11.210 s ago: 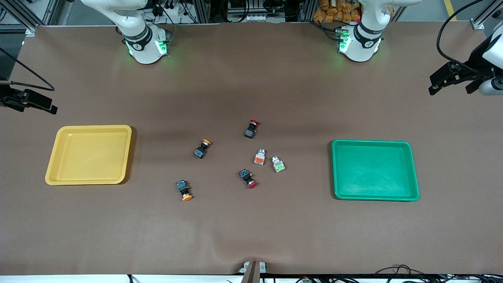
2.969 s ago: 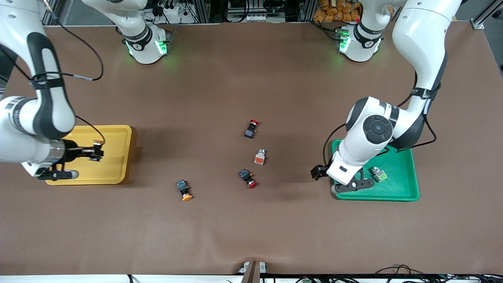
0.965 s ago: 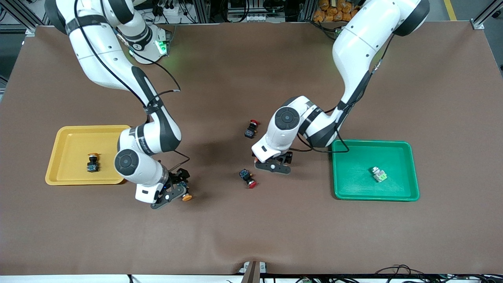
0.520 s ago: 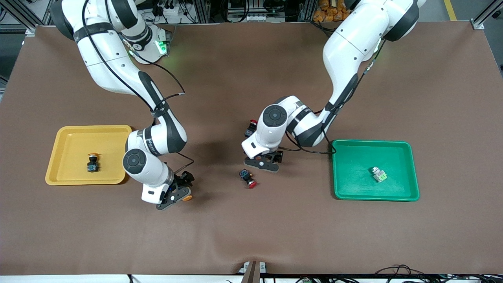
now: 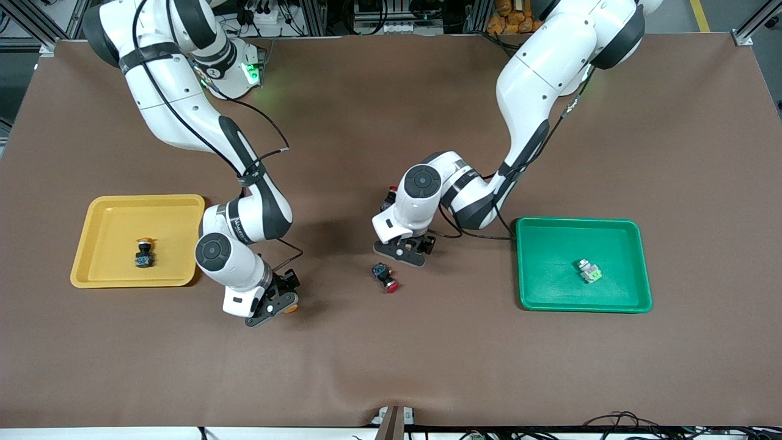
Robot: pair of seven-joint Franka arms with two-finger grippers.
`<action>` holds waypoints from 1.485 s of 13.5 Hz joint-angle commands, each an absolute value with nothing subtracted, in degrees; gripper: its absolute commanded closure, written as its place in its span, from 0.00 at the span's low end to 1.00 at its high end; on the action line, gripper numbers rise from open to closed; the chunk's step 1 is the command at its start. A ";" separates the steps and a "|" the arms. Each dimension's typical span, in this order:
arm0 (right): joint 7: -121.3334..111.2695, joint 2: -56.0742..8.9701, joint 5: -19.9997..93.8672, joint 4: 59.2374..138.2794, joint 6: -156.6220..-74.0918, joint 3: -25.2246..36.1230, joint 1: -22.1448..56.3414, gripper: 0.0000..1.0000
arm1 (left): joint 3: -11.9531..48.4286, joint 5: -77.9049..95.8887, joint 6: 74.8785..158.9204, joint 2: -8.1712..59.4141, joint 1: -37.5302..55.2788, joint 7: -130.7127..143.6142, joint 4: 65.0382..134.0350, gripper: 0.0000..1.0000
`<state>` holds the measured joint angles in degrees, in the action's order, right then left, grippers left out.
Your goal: Place green and yellow buttons in trays
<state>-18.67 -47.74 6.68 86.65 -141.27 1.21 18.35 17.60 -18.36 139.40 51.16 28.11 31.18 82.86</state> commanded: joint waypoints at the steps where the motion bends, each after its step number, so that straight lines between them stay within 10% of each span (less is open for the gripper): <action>1: -18.81 -45.19 6.33 86.75 -140.37 1.76 17.93 1.00 | 16.88 -19.78 139.66 52.47 29.00 30.32 81.30 0.68; 2: -18.72 -43.78 6.33 86.66 -138.36 1.76 16.97 1.00 | 16.88 -19.78 139.66 52.30 29.00 30.41 81.30 1.00; 10: -27.49 -29.10 6.24 93.50 -123.95 1.93 0.46 1.00 | 13.62 -18.20 129.31 42.21 20.59 31.99 81.47 1.00; 20: -47.90 -31.98 2.82 95.19 -113.11 2.02 -15.98 0.88 | 14.33 -13.27 116.28 33.13 -2.00 24.10 84.20 1.00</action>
